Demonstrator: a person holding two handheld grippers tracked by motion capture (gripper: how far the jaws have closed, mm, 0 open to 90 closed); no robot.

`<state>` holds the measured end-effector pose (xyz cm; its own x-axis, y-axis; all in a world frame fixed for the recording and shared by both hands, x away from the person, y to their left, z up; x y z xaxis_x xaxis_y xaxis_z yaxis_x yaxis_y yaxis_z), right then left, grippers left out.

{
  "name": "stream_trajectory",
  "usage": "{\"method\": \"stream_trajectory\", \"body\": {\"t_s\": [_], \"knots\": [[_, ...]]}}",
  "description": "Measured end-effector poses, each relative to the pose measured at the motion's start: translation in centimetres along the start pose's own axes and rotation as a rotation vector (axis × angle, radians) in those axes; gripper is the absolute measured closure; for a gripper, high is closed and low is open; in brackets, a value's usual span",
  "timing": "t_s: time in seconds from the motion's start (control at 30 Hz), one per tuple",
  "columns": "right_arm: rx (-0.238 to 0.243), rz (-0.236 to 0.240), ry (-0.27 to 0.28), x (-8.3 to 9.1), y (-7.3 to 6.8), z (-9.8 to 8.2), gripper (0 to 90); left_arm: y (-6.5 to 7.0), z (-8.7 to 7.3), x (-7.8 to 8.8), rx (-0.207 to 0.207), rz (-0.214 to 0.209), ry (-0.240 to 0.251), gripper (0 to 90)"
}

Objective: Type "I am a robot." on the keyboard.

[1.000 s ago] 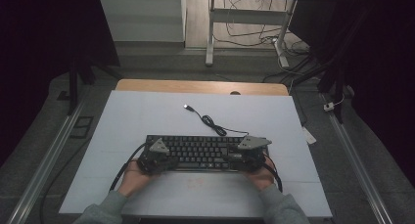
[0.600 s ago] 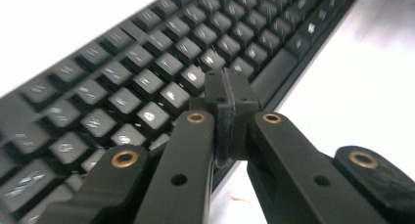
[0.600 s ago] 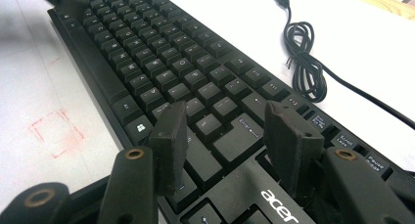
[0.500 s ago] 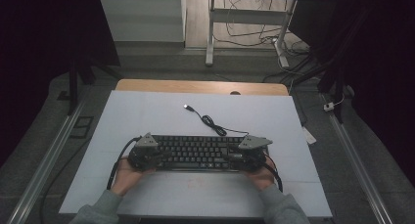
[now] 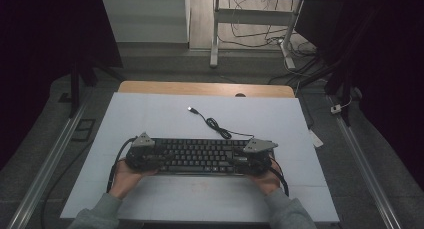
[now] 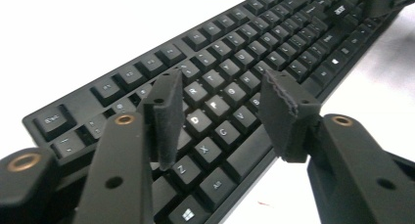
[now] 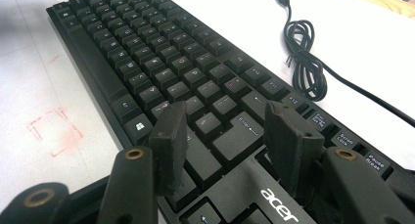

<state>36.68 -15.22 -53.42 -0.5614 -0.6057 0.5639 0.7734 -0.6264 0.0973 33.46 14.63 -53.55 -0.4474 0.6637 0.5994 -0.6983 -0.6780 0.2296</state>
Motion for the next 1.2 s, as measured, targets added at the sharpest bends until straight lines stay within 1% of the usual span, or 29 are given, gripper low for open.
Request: {"method": "stream_trajectory", "body": {"t_s": [0.2, 0.4, 0.53, 0.67, 0.73, 0.8, 0.97, 1.1, 1.17, 1.2], "knots": [[0.001, 0.000, -0.004, -0.1, 0.0, -0.1, 51.3, -0.5, -0.2, 0.2, 0.005, 0.023, -0.009, 45.6], [0.006, -0.005, -0.008, -0.1, 0.0, -0.1, 51.3, -1.1, -0.4, 0.3, 0.016, 0.041, -0.015, 44.6], [0.012, -0.007, -0.012, -0.1, 0.0, -0.2, 51.2, -1.4, -0.6, 0.3, 0.026, 0.047, -0.024, 45.4], [0.020, -0.009, -0.020, -0.2, 0.0, -0.2, 51.2, -1.6, -0.8, 0.4, 0.024, 0.056, -0.029, 48.9], [0.020, -0.008, -0.018, -0.2, -0.1, -0.2, 51.2, -1.7, -0.9, 0.4, 0.020, 0.062, -0.036, 52.5], [0.022, -0.014, -0.023, -0.2, 0.0, -0.3, 51.2, -1.9, -1.0, 0.4, 0.019, 0.065, -0.044, 57.4], [0.024, -0.010, -0.024, -0.3, -0.1, -0.3, 51.2, -2.2, -1.4, 0.4, 0.016, 0.069, -0.070, 70.0], [0.027, -0.010, -0.026, -0.3, -0.1, -0.3, 51.1, -2.2, -1.7, 0.3, 0.006, 0.070, -0.095, 83.2], [0.027, -0.011, -0.026, -0.3, -0.1, -0.4, 51.1, -2.1, -1.8, 0.2, -0.004, 0.069, -0.107, 88.5], [0.026, -0.010, -0.027, -0.3, -0.1, -0.4, 51.2, -2.1, -1.8, 0.2, -0.006, 0.071, -0.110, 88.6]]}}
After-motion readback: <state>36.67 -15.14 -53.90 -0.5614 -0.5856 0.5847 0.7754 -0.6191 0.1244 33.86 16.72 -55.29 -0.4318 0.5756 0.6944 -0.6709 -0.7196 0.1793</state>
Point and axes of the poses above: each handheld gripper's, and its own axes: x roughly backward along the jaws, z roughly out of its top, y roughly to its right, the point moved 6 cm from there along -x, roughly forward along the jaws, and after that the axes turned 6 degrees about -z, right-handed, at the moved point
